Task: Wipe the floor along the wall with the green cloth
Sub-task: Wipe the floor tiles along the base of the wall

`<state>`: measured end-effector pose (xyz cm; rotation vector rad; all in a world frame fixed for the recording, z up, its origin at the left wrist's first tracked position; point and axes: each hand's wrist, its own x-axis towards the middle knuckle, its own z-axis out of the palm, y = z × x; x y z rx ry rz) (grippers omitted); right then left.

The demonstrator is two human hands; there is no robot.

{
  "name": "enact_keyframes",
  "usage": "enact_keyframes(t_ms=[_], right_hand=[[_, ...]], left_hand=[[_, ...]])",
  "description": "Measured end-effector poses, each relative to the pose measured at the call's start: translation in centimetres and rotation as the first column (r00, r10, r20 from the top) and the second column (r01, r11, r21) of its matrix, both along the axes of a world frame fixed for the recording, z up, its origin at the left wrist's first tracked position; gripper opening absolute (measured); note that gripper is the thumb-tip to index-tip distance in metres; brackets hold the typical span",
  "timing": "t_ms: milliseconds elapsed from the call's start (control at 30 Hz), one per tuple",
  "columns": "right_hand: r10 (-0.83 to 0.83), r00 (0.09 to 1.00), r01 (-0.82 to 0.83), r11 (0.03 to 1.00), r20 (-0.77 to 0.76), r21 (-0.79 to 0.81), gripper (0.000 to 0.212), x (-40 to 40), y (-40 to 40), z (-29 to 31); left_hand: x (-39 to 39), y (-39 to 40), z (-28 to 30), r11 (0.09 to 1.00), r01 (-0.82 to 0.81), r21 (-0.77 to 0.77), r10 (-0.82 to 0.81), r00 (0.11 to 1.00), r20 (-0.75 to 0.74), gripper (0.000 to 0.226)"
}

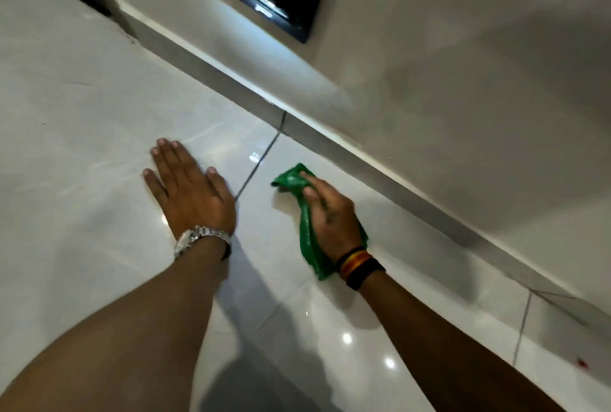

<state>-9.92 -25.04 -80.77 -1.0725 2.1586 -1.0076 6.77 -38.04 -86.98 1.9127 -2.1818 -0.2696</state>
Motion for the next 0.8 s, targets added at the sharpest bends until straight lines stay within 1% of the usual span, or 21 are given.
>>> enact_keyframes(t_ms=[33,67,133,167,200,233,267,300,333,367,400,433,467,500,533,600,667,700,733,767,800], right_hand=[[-0.089,0.985,0.09,0.996,0.145,0.004,0.022,-0.3,-0.2,1.0],[-0.128,0.956,0.132,0.991,0.263,0.004,0.023,-0.8,-0.6,1.8],[-0.099,0.91,0.093,0.995,0.402,0.033,0.025,-2.3,-0.6,2.9],[-0.068,0.923,0.043,0.996,0.379,0.076,0.019,-2.9,-0.1,3.2],[-0.043,0.955,0.009,0.993,0.293,0.114,0.015,-3.5,0.6,3.3],[-0.038,0.989,0.018,0.99,0.142,0.139,0.018,-3.9,1.8,3.1],[-0.061,0.998,0.061,0.989,-0.008,0.136,0.021,-3.6,2.8,3.0],[-0.076,0.987,0.09,0.991,-0.14,0.095,0.025,-2.9,3.6,3.2],[-0.03,0.965,0.038,0.999,-0.261,0.025,0.028,-1.7,4.0,3.2],[0.115,0.929,-0.122,0.992,-0.351,0.0,0.033,-0.1,3.9,3.0],[0.325,0.844,-0.328,0.942,-0.426,0.067,0.038,1.3,3.5,2.3],[0.511,0.715,-0.48,0.855,-0.477,0.196,0.045,2.5,3.1,1.2],[0.622,0.595,-0.537,0.779,-0.509,0.324,0.051,3.0,2.6,-0.1],[0.663,0.526,-0.53,0.745,-0.533,0.405,0.055,2.5,2.2,-1.1],[0.668,0.501,-0.512,0.741,-0.55,0.434,0.055,1.3,2.3,-1.9],[0.664,0.495,-0.533,0.742,-0.561,0.407,0.056,-1.6,3.4,-2.7],[0.695,0.455,-0.569,0.708,-0.556,0.419,0.063,-4.2,5.5,-2.7],[0.706,0.47,-0.566,0.702,-0.53,0.432,0.063,-5.5,6.2,-2.5],[0.702,0.506,-0.565,0.709,-0.502,0.422,0.061,-6.6,5.9,-2.2],[0.688,0.539,-0.568,0.723,-0.486,0.394,0.059,-7.4,4.7,-2.2],[0.691,0.542,-0.591,0.718,-0.478,0.367,0.057,-7.9,2.7,-2.1]], left_hand=[[0.0,-0.1,0.0,1.0,-0.001,-0.007,0.001,1.0,0.007,0.072],[0.0,-0.2,0.0,1.0,0.0,-0.007,0.0,1.0,0.01,0.072],[-0.1,-0.3,-0.1,1.0,0.005,0.008,-0.005,1.0,0.006,0.073],[-0.1,-0.3,0.0,1.0,0.003,0.014,-0.003,1.0,0.008,0.073],[0.0,-0.2,0.0,1.0,-0.001,0.016,0.0,1.0,0.012,0.073],[-0.1,-0.2,0.1,1.0,-0.001,0.019,0.0,1.0,0.015,0.073],[-0.1,-0.2,0.1,1.0,-0.001,0.022,0.0,1.0,0.017,0.073],[-0.2,-0.2,0.2,1.0,-0.001,0.024,0.001,1.0,0.018,0.073],[-0.2,-0.2,0.2,1.0,-0.005,0.027,0.004,1.0,0.016,0.073],[-0.2,-0.2,0.2,1.0,-0.006,0.028,0.005,1.0,0.013,0.073],[-0.1,-0.2,0.1,1.0,-0.002,0.028,0.002,1.0,0.012,0.073],[-0.1,-0.1,0.1,1.0,0.0,0.027,-0.001,1.0,0.015,0.073],[0.0,-0.2,0.1,1.0,0.003,0.026,-0.003,1.0,0.017,0.073],[0.1,-0.2,0.1,0.999,0.008,0.031,-0.009,1.0,0.013,0.073],[0.1,-0.1,0.0,0.999,0.01,0.035,-0.01,1.0,0.015,0.073],[0.0,-0.1,-0.1,1.0,0.0,0.017,0.0,0.999,0.032,0.073],[0.0,-0.3,0.0,1.0,0.003,0.02,-0.004,1.0,0.02,0.073],[0.0,-0.2,-0.1,1.0,0.009,0.025,-0.009,1.0,0.011,0.073],[-0.1,-0.2,-0.1,1.0,0.008,0.022,-0.009,1.0,0.017,0.073],[-0.1,-0.2,-0.1,1.0,0.006,0.021,-0.006,1.0,0.025,0.072],[-0.1,-0.2,0.0,1.0,0.001,0.021,-0.002,1.0,0.028,0.072]])
